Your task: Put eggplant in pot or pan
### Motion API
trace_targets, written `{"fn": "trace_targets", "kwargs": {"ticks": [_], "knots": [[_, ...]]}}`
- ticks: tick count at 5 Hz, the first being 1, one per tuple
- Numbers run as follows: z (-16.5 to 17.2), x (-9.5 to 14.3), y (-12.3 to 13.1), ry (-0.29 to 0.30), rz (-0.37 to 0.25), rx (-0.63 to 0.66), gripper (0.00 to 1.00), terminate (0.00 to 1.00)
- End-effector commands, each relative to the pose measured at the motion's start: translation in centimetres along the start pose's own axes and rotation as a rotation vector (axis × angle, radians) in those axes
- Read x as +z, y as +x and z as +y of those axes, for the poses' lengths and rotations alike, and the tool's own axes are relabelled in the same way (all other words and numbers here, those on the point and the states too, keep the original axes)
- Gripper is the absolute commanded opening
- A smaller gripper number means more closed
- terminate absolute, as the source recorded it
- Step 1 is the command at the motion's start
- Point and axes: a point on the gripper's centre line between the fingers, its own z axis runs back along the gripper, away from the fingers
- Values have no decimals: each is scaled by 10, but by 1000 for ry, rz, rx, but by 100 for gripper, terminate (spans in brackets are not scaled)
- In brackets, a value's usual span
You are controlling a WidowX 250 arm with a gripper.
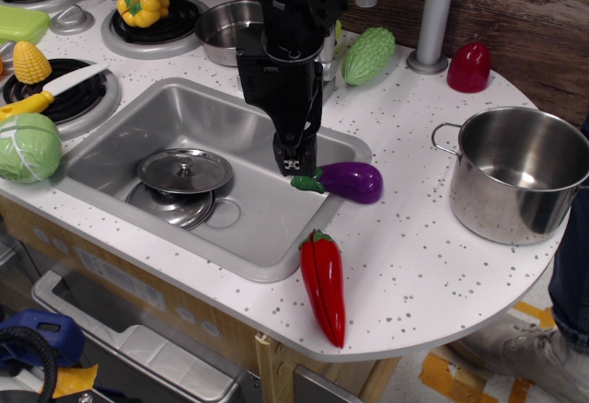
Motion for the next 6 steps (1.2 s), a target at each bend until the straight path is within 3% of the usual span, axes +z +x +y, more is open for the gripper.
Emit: {"fn": "trace_targets", "kwargs": {"ticks": [1, 6], "knots": [[0, 0, 0, 0, 0, 0, 100, 0], [-15, -40, -8, -64, 70, 18, 100, 0]]}}
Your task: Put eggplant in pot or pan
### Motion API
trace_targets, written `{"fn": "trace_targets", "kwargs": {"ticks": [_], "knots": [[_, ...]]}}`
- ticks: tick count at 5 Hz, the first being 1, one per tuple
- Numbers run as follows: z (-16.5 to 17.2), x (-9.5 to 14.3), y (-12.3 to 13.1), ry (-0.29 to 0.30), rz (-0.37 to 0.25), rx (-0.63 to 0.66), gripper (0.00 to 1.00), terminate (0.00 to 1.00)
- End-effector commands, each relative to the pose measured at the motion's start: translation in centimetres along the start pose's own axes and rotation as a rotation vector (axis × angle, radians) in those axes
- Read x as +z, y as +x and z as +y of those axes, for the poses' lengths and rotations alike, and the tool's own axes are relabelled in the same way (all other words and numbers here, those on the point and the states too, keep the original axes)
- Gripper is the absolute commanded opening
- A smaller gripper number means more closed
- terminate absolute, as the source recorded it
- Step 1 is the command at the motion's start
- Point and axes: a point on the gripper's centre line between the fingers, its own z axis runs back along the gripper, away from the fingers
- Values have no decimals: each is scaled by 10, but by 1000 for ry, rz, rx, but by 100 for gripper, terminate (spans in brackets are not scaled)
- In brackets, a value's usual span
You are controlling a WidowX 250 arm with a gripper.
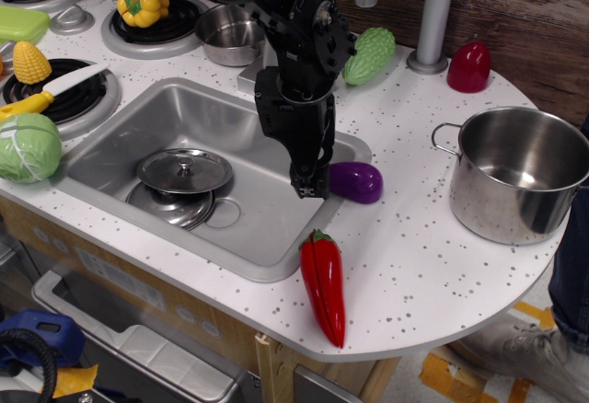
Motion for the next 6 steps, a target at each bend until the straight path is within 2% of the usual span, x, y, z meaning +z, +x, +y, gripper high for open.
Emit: {"fn": "trace_targets", "kwargs": {"ticks": [1, 2, 4, 5, 6], "knots": [[-11, -4, 4, -40, 32, 30, 100, 0], [-10, -11, 6, -43, 51, 40, 100, 0], [-11, -11, 5, -5, 102, 94, 100, 0], [-11, -10, 4, -3, 116, 122, 0, 0], [-12, -12, 5, -3, 126, 130, 100, 0]]}}
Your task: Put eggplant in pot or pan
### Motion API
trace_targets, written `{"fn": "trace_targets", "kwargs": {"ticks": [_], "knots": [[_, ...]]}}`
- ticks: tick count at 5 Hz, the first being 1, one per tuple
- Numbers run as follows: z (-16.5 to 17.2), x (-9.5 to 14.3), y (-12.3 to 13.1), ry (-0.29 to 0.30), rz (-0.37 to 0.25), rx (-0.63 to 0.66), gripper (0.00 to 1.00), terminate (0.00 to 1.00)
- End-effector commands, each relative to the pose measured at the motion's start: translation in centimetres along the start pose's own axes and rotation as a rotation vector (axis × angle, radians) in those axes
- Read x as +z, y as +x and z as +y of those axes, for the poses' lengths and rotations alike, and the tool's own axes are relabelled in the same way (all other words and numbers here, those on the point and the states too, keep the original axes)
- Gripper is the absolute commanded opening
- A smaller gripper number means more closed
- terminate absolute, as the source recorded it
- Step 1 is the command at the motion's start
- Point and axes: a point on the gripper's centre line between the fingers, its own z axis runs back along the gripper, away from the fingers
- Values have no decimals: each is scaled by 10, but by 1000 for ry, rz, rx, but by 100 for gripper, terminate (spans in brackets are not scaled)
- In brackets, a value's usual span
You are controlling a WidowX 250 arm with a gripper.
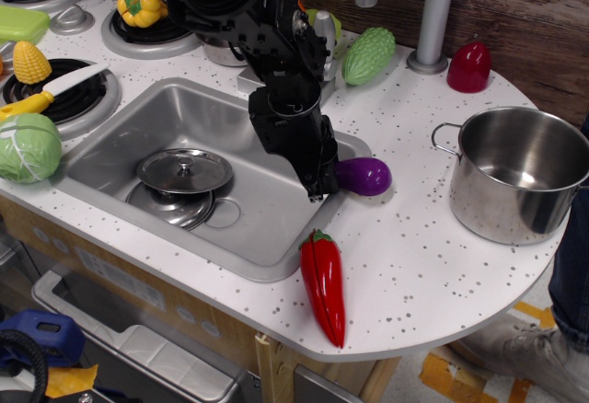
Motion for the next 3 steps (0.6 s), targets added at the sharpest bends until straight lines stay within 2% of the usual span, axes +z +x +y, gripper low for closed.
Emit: {"fn": "trace_targets", "kwargs": {"ticks": [1, 2, 3], "knots": [[-12, 11, 0, -24, -3, 12, 0, 0], [-15, 40, -17, -47, -74, 6, 0, 0], [-21, 63, -35, -65, -102, 10, 0, 0]]}}
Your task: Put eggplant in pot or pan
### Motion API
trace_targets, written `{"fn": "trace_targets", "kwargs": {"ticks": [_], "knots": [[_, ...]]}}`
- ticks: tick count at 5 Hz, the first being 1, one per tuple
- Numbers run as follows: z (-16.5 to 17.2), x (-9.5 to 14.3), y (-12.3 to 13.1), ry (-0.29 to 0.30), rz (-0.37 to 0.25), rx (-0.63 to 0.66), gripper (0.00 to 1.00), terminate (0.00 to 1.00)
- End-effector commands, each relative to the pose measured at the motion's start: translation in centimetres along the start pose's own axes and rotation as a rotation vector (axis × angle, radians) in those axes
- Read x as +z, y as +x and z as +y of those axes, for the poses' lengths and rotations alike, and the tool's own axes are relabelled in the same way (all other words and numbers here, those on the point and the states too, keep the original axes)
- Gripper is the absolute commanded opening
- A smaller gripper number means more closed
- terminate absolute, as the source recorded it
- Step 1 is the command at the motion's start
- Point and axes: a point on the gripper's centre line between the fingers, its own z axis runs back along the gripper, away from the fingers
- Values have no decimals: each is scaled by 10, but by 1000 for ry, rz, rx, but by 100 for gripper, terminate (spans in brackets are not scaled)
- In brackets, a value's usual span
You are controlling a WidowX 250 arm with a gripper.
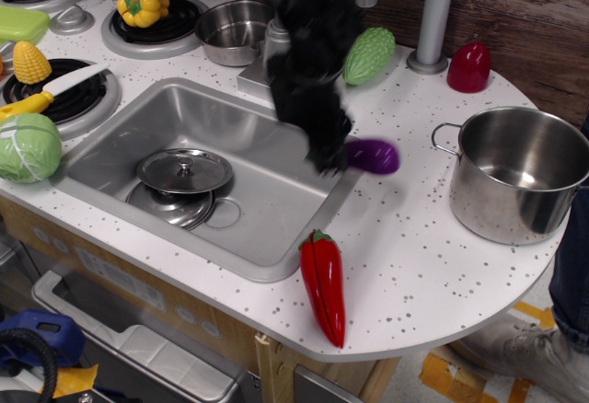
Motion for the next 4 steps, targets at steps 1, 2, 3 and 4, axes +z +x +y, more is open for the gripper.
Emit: {"fn": "trace_targets", "kwargs": {"ticks": [1, 2, 3, 4], "knots": [[-21, 45, -19, -85, 5, 3, 0, 0], [-24, 69, -31, -95, -22, 19, 0, 0], [-19, 82, -48, -71, -21, 64, 0, 0], [-3, 73, -68, -126, -86, 59, 0, 0]]}}
